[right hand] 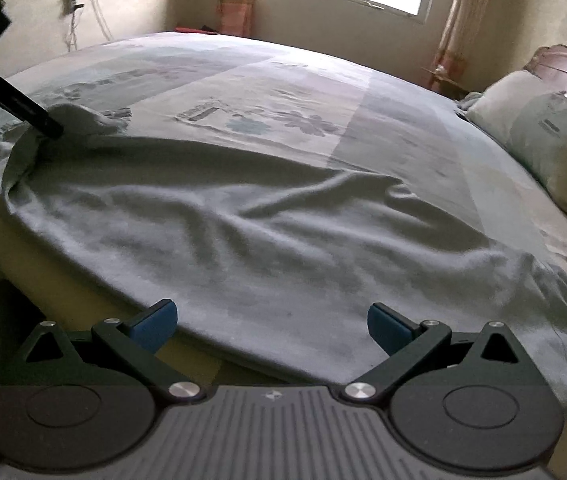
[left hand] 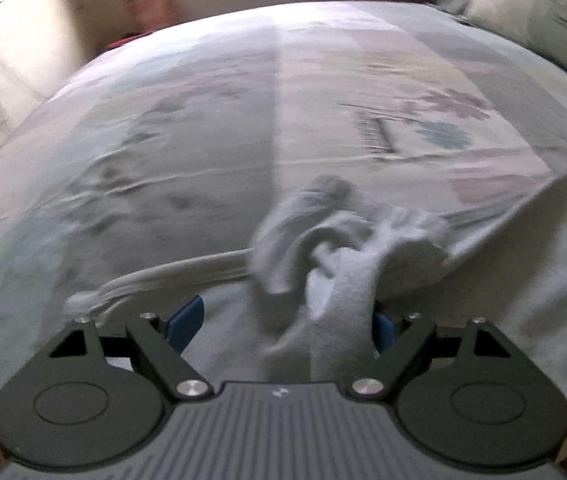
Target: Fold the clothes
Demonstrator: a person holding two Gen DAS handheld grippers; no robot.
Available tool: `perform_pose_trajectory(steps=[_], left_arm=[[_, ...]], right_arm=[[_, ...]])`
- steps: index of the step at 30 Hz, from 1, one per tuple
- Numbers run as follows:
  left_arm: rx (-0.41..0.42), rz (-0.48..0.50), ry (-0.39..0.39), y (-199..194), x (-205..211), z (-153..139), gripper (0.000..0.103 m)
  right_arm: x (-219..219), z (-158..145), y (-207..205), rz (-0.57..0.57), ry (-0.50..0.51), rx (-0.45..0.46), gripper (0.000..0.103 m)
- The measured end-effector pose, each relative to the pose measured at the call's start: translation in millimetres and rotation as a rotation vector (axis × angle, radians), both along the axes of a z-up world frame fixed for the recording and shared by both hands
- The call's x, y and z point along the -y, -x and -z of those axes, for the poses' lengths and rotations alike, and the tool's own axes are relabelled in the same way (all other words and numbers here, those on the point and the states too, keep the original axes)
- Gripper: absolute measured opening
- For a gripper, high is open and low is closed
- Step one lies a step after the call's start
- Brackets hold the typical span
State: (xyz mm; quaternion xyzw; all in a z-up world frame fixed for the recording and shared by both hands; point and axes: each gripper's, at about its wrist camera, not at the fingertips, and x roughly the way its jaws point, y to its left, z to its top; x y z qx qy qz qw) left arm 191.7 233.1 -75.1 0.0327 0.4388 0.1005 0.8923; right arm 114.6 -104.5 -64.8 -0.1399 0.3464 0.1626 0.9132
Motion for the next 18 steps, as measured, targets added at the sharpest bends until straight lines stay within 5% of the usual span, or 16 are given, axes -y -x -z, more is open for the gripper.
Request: perform_pose_trajectory(steps=[10,18], left_arm=[[-0.074,-0.182,0.105,46.1,-66.4,22.7,0.085],[-0.027,-0.045,0.112,52.5,-40.3,6.9,0.084]], right_arm=[[-7.0,3.2,1.8,-0.024,0.000,-0.021,0.103],[-8.9,2.9,1.9,-0.034,-0.002,-0.019,0.103]])
